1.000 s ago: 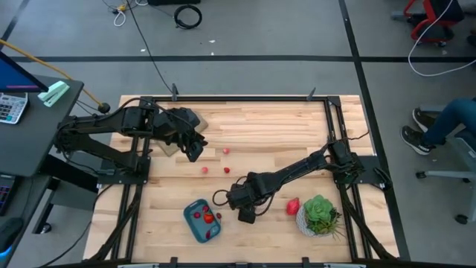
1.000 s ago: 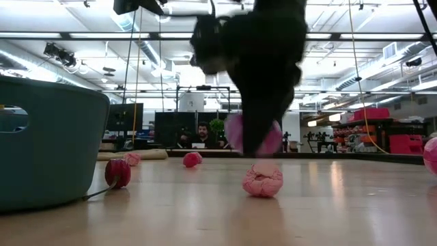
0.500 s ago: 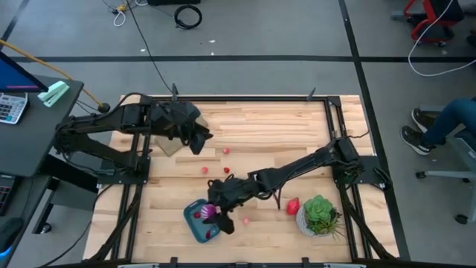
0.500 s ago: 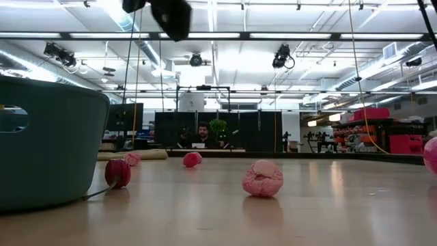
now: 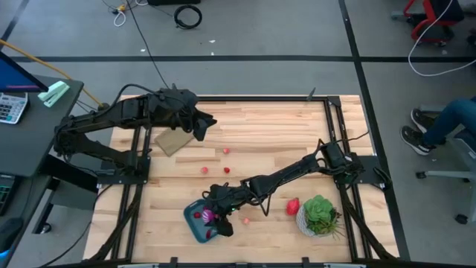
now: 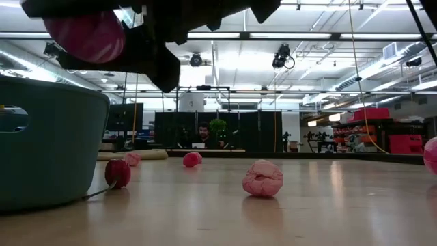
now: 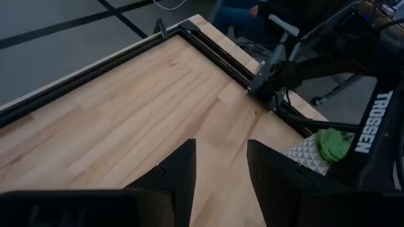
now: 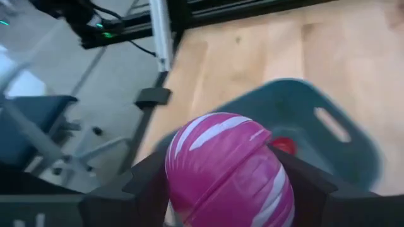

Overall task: Pick and placing Produce into tupperware
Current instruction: Put the purple onion into the blue bin

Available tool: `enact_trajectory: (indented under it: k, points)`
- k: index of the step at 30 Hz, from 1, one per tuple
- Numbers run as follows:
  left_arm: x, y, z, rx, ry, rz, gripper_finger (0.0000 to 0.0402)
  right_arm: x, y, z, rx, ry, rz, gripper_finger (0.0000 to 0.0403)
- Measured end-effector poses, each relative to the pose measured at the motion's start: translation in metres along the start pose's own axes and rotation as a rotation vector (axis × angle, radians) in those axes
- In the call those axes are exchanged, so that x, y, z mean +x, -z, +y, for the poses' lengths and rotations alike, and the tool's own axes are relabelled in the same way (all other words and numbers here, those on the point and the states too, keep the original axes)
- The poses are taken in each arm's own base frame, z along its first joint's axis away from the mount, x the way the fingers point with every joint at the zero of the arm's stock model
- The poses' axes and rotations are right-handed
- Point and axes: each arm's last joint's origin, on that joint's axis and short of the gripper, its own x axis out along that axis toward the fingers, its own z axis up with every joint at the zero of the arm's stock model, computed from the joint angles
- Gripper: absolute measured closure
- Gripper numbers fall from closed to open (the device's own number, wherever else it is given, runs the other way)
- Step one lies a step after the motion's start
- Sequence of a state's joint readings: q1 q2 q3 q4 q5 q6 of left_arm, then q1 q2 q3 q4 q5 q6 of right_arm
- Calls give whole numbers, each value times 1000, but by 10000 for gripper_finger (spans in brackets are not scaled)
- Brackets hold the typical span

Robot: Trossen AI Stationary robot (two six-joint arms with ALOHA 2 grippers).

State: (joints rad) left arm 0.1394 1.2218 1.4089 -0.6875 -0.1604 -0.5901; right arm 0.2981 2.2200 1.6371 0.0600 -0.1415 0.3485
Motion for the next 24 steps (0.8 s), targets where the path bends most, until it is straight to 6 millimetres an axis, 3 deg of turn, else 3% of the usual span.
enact_trajectory:
  k: [6,18,24]
  points:
    - [0,2,-3,7,8,9,259,2,3,8,26,33,-12,167]
    - [0,4,-5,7,15,19,256,23,32,25,-40,29,21,167]
    - [6,6,-5,12,2,39,261,28,40,21,-42,43,54,167]
